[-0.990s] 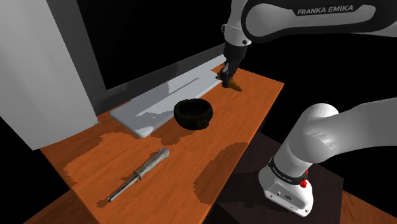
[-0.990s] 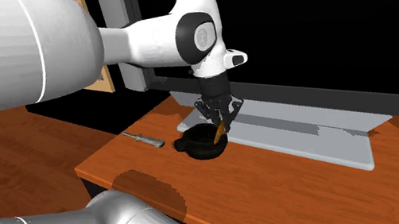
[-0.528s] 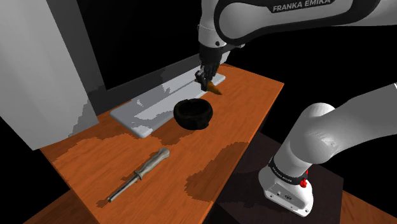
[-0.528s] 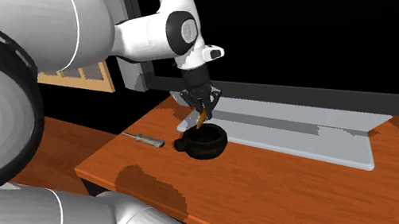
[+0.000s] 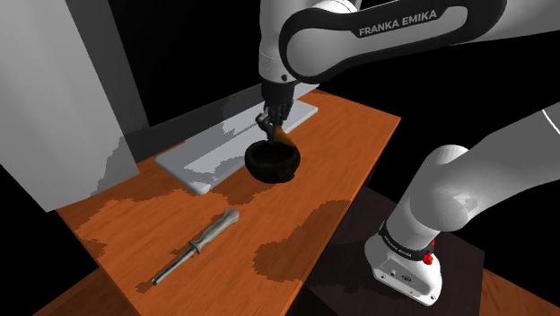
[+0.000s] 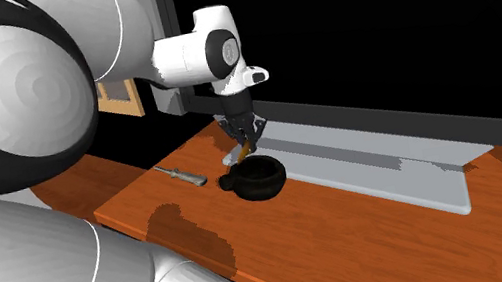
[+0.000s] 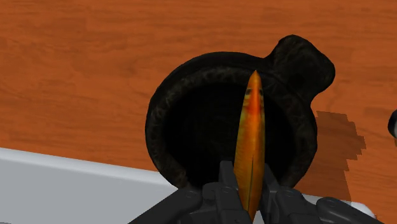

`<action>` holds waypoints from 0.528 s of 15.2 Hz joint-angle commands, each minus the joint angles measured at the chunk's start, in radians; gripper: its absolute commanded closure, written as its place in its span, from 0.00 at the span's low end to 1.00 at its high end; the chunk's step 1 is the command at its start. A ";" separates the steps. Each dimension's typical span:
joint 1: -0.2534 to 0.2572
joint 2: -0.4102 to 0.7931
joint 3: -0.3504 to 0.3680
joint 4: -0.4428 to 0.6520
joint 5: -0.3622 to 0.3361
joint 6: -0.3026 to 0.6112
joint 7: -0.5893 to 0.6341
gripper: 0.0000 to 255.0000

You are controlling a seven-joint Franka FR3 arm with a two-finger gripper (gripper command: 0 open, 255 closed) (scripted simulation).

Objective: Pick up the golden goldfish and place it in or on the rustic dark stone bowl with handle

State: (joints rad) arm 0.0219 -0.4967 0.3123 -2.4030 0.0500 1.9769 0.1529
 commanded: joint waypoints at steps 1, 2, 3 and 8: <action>0.000 0.007 0.003 -0.021 0.000 0.028 0.003 1.00; 0.000 0.010 0.005 -0.032 0.000 0.042 0.004 1.00; 0.000 0.013 0.007 -0.043 0.000 0.056 0.005 1.00; 0.000 0.029 0.014 -0.081 0.000 0.109 0.011 1.00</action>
State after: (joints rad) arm 0.0222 -0.4689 0.3264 -2.4801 0.0499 2.0811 0.1650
